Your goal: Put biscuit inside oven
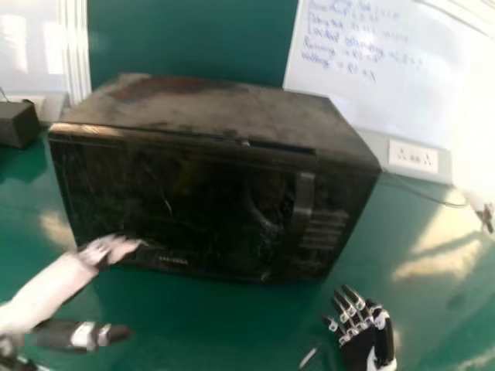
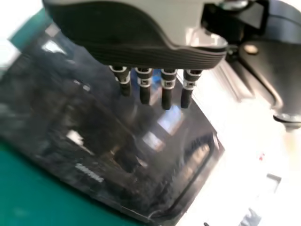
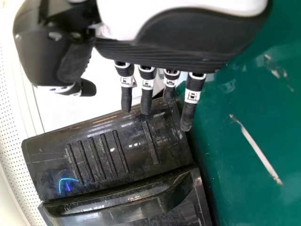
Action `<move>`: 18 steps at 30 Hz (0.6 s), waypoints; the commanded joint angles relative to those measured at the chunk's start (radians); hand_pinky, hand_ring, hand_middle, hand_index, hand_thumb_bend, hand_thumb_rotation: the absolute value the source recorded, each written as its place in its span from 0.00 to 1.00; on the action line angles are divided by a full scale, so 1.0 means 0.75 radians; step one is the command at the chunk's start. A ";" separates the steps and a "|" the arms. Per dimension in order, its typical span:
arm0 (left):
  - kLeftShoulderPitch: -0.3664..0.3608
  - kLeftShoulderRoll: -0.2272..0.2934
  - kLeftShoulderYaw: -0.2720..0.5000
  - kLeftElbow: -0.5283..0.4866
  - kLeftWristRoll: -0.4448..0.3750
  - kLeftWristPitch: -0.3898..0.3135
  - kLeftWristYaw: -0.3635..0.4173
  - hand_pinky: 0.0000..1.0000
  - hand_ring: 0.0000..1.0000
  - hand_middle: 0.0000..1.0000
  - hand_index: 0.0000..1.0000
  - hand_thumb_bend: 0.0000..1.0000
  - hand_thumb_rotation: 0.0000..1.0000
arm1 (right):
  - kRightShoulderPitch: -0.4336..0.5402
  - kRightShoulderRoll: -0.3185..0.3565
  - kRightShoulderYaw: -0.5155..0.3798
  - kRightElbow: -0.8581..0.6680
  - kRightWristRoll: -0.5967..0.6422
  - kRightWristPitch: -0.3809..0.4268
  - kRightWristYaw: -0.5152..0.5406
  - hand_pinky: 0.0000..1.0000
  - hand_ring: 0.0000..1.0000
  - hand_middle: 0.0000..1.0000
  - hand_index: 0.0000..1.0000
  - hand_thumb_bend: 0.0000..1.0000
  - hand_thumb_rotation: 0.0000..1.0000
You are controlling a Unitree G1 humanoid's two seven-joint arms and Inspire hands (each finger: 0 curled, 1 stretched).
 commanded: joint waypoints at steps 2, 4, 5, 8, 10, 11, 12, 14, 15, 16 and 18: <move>0.236 -0.094 0.132 -0.103 -0.077 -0.052 0.022 1.00 1.00 1.00 0.99 0.68 0.87 | 0.010 0.016 0.006 0.008 -0.009 0.012 -0.013 0.72 0.85 0.89 0.88 0.39 0.71; 0.368 -0.155 0.192 -0.146 -0.124 -0.084 0.024 1.00 1.00 1.00 0.98 0.68 0.86 | 0.002 0.016 0.009 0.018 -0.017 0.005 -0.012 0.71 0.85 0.88 0.87 0.39 0.71; 0.428 -0.186 0.215 -0.160 -0.145 -0.110 0.025 1.00 1.00 1.00 0.98 0.69 0.87 | -0.002 0.017 0.009 0.023 -0.019 0.003 -0.013 0.72 0.85 0.88 0.87 0.39 0.71; 0.588 -0.287 0.255 -0.197 -0.202 -0.194 0.030 1.00 1.00 1.00 0.98 0.69 0.87 | -0.015 0.018 0.009 0.038 -0.026 -0.005 -0.009 0.76 0.87 0.90 0.86 0.36 0.65; 0.669 -0.353 0.258 -0.205 -0.232 -0.266 0.036 1.00 1.00 1.00 0.98 0.70 0.86 | -0.024 0.017 0.006 0.045 -0.024 -0.002 -0.004 0.78 0.87 0.90 0.87 0.34 0.59; 0.706 -0.383 0.254 -0.210 -0.248 -0.298 0.038 1.00 1.00 1.00 0.98 0.70 0.86 | -0.028 0.018 0.004 0.047 -0.022 -0.002 -0.003 0.79 0.88 0.91 0.87 0.32 0.57; 0.743 -0.411 0.247 -0.215 -0.267 -0.323 0.038 1.00 1.00 1.00 0.98 0.69 0.86 | -0.030 0.019 0.003 0.048 -0.022 -0.003 -0.003 0.80 0.88 0.91 0.87 0.32 0.56; 0.821 -0.473 0.222 -0.226 -0.315 -0.359 0.040 1.00 1.00 1.00 0.99 0.69 0.86 | -0.035 0.019 0.003 0.054 -0.026 -0.010 0.001 0.83 0.89 0.91 0.87 0.33 0.56; 0.847 -0.505 0.209 -0.222 -0.330 -0.389 0.043 1.00 1.00 1.00 0.99 0.69 0.86 | -0.038 0.018 0.002 0.057 -0.022 -0.008 0.006 0.83 0.89 0.91 0.86 0.34 0.57; 0.870 -0.542 0.191 -0.218 -0.341 -0.412 0.048 1.00 1.00 1.00 0.99 0.70 0.86 | -0.042 0.017 0.003 0.059 -0.021 -0.006 0.009 0.83 0.89 0.91 0.86 0.35 0.60; 0.898 -0.617 0.142 -0.196 -0.355 -0.463 0.067 1.00 1.00 1.00 0.99 0.71 0.85 | -0.049 0.014 0.003 0.059 -0.021 -0.004 0.011 0.83 0.88 0.89 0.87 0.40 0.71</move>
